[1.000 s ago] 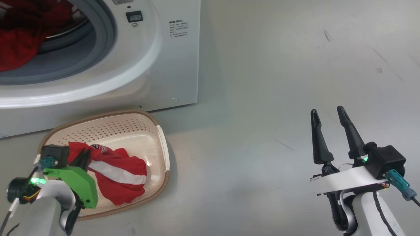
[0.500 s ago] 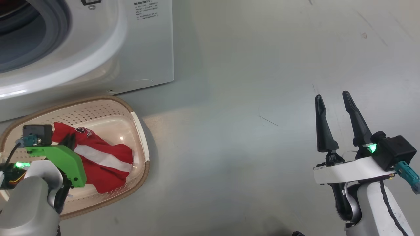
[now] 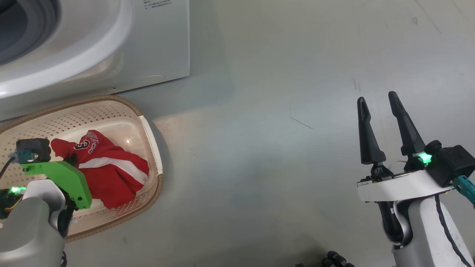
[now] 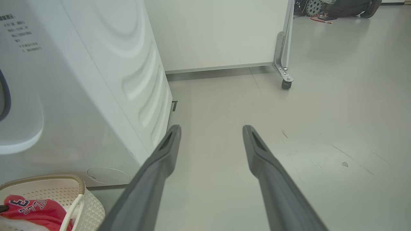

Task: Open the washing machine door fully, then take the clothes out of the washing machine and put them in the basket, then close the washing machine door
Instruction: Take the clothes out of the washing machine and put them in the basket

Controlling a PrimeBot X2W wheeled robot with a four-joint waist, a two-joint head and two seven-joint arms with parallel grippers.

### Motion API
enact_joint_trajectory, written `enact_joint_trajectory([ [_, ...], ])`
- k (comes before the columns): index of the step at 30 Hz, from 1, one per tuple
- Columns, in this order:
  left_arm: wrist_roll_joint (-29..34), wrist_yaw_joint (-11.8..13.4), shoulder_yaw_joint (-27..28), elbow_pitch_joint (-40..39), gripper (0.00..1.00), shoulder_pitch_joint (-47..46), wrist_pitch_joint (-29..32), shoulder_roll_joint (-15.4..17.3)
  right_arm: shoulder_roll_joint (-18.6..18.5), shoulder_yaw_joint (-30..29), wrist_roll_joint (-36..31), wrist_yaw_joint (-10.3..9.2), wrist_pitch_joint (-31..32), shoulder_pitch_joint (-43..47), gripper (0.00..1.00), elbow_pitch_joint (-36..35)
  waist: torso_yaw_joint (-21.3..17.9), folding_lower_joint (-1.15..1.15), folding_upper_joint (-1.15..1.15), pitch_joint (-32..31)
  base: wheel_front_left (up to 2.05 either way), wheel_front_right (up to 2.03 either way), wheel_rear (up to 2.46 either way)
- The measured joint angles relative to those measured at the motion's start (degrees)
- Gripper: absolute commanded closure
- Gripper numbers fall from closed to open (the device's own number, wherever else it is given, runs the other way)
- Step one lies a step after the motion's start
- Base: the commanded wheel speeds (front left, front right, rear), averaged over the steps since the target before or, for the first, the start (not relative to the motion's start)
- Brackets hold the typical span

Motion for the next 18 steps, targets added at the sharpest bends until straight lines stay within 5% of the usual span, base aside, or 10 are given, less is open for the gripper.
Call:
enact_joint_trajectory([
  [1, -0.3, 0.0, 0.1, 0.5, 0.84, -0.1, 0.0, -0.1, 0.0, 0.0, 0.0, 0.0, 0.0, -0.1, 0.0, 0.0, 0.0, 0.0, 0.0, 0.0, 0.0, 0.0, 0.0],
  [2, -0.3, 0.1, 0.1, 1.1, 0.58, -0.2, 0.0, -0.1, 0.0, 0.0, 0.0, 0.0, 0.0, -0.1, 0.0, 0.0, 0.1, 0.0, 0.0, 0.1, 0.0, 0.0, 0.0],
  [3, -0.3, 0.3, 0.0, 1.6, 0.0, -0.3, 0.0, -0.2, 0.0, 0.0, 0.0, 0.0, 0.0, -0.1, 0.0, 0.0, 0.2, 0.0, 0.0, 0.1, 0.0, 0.0, 0.0],
  [18, 0.4, 0.0, -2.6, 5.7, 0.0, -1.6, -3.9, -3.5, 0.0, -1.0, 0.0, 0.0, 0.0, -1.5, 0.0, 1.6, 2.4, 0.0, 0.0, -4.0, 0.0, 0.0, 0.0],
])
